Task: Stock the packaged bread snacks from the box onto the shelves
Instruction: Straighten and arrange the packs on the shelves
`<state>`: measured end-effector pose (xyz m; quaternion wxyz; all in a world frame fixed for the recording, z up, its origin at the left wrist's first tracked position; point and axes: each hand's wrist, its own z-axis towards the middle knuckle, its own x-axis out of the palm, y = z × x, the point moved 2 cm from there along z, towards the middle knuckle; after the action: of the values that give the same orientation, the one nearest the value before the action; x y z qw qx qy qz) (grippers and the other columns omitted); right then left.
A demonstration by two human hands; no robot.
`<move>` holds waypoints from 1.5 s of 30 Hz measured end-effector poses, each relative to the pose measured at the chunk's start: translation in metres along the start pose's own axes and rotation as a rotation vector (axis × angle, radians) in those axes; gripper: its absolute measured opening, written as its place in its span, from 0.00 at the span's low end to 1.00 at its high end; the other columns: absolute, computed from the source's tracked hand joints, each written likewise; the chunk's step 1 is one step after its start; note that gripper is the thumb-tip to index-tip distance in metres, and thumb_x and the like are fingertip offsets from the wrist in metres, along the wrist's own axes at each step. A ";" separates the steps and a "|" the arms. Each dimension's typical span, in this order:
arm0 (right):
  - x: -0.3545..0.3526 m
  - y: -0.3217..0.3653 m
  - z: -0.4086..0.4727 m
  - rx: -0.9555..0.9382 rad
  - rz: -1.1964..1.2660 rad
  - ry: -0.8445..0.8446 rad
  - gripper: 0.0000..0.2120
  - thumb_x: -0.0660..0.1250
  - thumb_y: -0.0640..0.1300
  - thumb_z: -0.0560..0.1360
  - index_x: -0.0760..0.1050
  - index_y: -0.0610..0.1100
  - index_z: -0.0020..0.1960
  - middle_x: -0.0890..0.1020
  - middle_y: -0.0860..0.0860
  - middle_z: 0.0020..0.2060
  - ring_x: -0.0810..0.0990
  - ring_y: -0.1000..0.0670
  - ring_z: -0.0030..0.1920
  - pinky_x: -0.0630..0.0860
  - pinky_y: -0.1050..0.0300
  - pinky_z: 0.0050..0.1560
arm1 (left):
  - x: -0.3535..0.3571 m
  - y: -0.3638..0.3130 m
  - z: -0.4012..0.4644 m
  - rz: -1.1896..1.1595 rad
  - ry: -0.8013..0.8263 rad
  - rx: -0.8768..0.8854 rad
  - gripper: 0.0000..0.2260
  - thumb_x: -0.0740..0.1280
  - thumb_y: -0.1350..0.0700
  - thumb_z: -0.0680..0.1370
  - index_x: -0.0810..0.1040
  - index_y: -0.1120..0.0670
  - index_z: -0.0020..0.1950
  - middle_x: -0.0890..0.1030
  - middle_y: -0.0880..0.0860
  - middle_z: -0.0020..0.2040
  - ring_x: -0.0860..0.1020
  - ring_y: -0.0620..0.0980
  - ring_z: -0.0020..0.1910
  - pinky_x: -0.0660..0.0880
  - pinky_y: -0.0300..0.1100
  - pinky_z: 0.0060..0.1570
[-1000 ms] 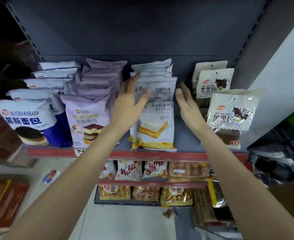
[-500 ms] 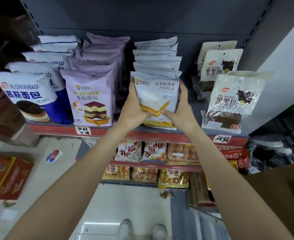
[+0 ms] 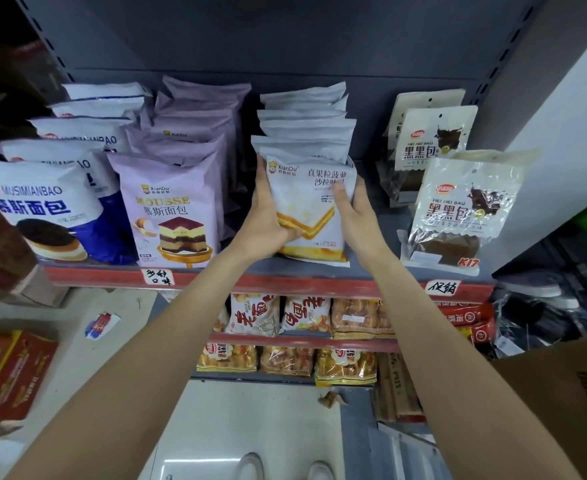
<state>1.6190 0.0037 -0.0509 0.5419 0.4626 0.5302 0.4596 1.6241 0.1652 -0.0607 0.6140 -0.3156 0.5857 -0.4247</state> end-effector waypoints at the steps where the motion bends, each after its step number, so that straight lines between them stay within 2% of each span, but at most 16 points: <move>1: -0.002 0.002 0.003 -0.034 -0.050 -0.053 0.18 0.60 0.49 0.80 0.68 0.45 0.67 0.74 0.49 0.63 0.72 0.52 0.64 0.69 0.60 0.64 | -0.002 0.001 0.001 -0.012 -0.001 0.004 0.59 0.77 0.67 0.65 0.32 0.53 0.75 0.47 0.53 0.78 0.52 0.48 0.76 0.58 0.46 0.74; 5: -0.006 0.010 0.017 0.026 0.067 -0.086 0.07 0.67 0.46 0.76 0.73 0.48 0.53 0.77 0.45 0.58 0.78 0.51 0.56 0.74 0.55 0.58 | -0.004 0.004 -0.002 -0.036 -0.045 0.027 0.57 0.74 0.70 0.66 0.32 0.51 0.76 0.46 0.51 0.78 0.52 0.47 0.77 0.62 0.27 0.65; 7: -0.006 0.013 0.021 0.094 0.209 -0.076 0.08 0.68 0.49 0.75 0.73 0.46 0.45 0.81 0.47 0.45 0.80 0.53 0.43 0.76 0.60 0.46 | -0.002 0.002 -0.006 -0.056 -0.067 0.038 0.56 0.73 0.71 0.67 0.32 0.50 0.75 0.44 0.51 0.78 0.50 0.46 0.77 0.64 0.36 0.69; 9: -0.005 0.015 0.025 0.103 0.218 -0.103 0.12 0.69 0.52 0.75 0.72 0.43 0.43 0.78 0.46 0.39 0.77 0.51 0.39 0.73 0.60 0.42 | -0.002 0.001 -0.010 -0.042 -0.092 0.089 0.55 0.72 0.72 0.67 0.33 0.52 0.76 0.43 0.50 0.77 0.48 0.46 0.77 0.59 0.39 0.72; 12: -0.001 0.015 0.030 0.152 0.214 -0.209 0.16 0.70 0.54 0.73 0.71 0.44 0.36 0.78 0.46 0.38 0.75 0.49 0.39 0.73 0.53 0.44 | -0.002 0.004 -0.010 0.052 -0.084 0.159 0.49 0.72 0.69 0.68 0.43 0.52 0.78 0.47 0.53 0.77 0.47 0.50 0.77 0.50 0.19 0.63; 14: 0.002 0.014 0.031 0.152 0.177 -0.272 0.18 0.70 0.57 0.72 0.70 0.46 0.34 0.78 0.46 0.38 0.75 0.48 0.40 0.74 0.50 0.46 | -0.003 0.004 -0.010 0.089 -0.057 0.122 0.48 0.72 0.66 0.70 0.44 0.44 0.77 0.48 0.57 0.77 0.46 0.52 0.77 0.48 0.13 0.56; 17: 0.004 0.010 0.019 0.049 0.025 -0.221 0.15 0.68 0.57 0.74 0.75 0.47 0.52 0.80 0.50 0.48 0.79 0.52 0.49 0.77 0.51 0.56 | -0.005 0.006 -0.009 0.098 -0.037 0.058 0.49 0.72 0.66 0.70 0.41 0.38 0.75 0.46 0.58 0.77 0.48 0.52 0.76 0.54 0.10 0.45; 19: 0.002 0.000 0.006 0.002 -0.021 -0.116 0.27 0.70 0.50 0.74 0.65 0.45 0.69 0.77 0.51 0.61 0.76 0.53 0.59 0.74 0.55 0.61 | -0.007 0.006 -0.006 0.102 -0.023 0.035 0.50 0.72 0.66 0.69 0.41 0.39 0.76 0.45 0.58 0.77 0.49 0.51 0.76 0.58 0.12 0.42; 21: 0.001 -0.012 -0.005 -0.020 -0.074 -0.005 0.37 0.71 0.45 0.74 0.53 0.46 0.76 0.71 0.56 0.67 0.71 0.59 0.63 0.70 0.64 0.61 | -0.007 0.008 -0.004 0.087 0.022 -0.007 0.55 0.75 0.63 0.66 0.38 0.37 0.75 0.44 0.56 0.78 0.48 0.51 0.76 0.59 0.13 0.43; 23: 0.001 -0.019 -0.007 -0.043 -0.110 0.077 0.39 0.69 0.43 0.75 0.49 0.47 0.77 0.70 0.64 0.62 0.71 0.67 0.58 0.68 0.73 0.56 | -0.007 0.009 -0.004 0.083 0.074 -0.036 0.60 0.78 0.60 0.63 0.34 0.36 0.74 0.43 0.54 0.78 0.48 0.48 0.76 0.58 0.17 0.51; 28: 0.011 -0.012 -0.001 -0.110 -0.207 0.112 0.34 0.64 0.43 0.78 0.47 0.45 0.77 0.71 0.54 0.67 0.71 0.54 0.65 0.66 0.67 0.59 | -0.008 0.016 0.001 0.031 0.070 0.015 0.61 0.79 0.63 0.62 0.34 0.43 0.76 0.46 0.47 0.77 0.49 0.41 0.75 0.58 0.19 0.57; 31: 0.015 -0.015 -0.001 -0.136 -0.262 0.105 0.34 0.63 0.45 0.79 0.47 0.47 0.77 0.71 0.52 0.69 0.71 0.52 0.66 0.66 0.65 0.58 | -0.010 0.020 0.000 0.037 0.039 0.035 0.61 0.78 0.62 0.63 0.34 0.40 0.75 0.49 0.44 0.73 0.50 0.35 0.70 0.57 0.14 0.53; 36: 0.009 -0.017 0.000 -0.144 -0.272 0.138 0.34 0.62 0.47 0.79 0.46 0.49 0.77 0.72 0.54 0.68 0.72 0.52 0.66 0.69 0.57 0.63 | -0.007 0.019 -0.004 0.078 0.007 0.032 0.61 0.79 0.60 0.63 0.34 0.36 0.73 0.51 0.48 0.76 0.52 0.28 0.63 0.57 0.12 0.46; 40: 0.006 -0.016 -0.001 -0.141 -0.237 0.175 0.34 0.61 0.44 0.79 0.45 0.47 0.77 0.70 0.61 0.65 0.68 0.55 0.68 0.65 0.51 0.70 | -0.006 0.019 -0.007 0.084 0.007 0.050 0.60 0.79 0.58 0.64 0.34 0.41 0.75 0.51 0.41 0.72 0.50 0.28 0.66 0.54 0.13 0.52; 42: 0.005 -0.016 -0.002 -0.129 -0.215 0.186 0.35 0.61 0.41 0.79 0.42 0.45 0.77 0.69 0.58 0.67 0.68 0.53 0.69 0.65 0.48 0.71 | -0.005 0.017 -0.008 0.067 0.015 0.048 0.60 0.79 0.59 0.64 0.34 0.42 0.75 0.50 0.41 0.72 0.51 0.30 0.67 0.55 0.13 0.52; 45: 0.002 -0.016 -0.004 -0.084 -0.183 0.193 0.38 0.63 0.43 0.79 0.40 0.50 0.77 0.68 0.57 0.68 0.69 0.55 0.68 0.68 0.54 0.68 | -0.005 0.016 -0.011 0.065 0.004 0.045 0.60 0.78 0.61 0.64 0.34 0.42 0.75 0.49 0.41 0.72 0.50 0.30 0.67 0.56 0.13 0.51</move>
<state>1.6153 0.0035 -0.0672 0.5468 0.3428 0.6002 0.4725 1.6155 0.1782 -0.0735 0.6332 -0.2819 0.5873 -0.4181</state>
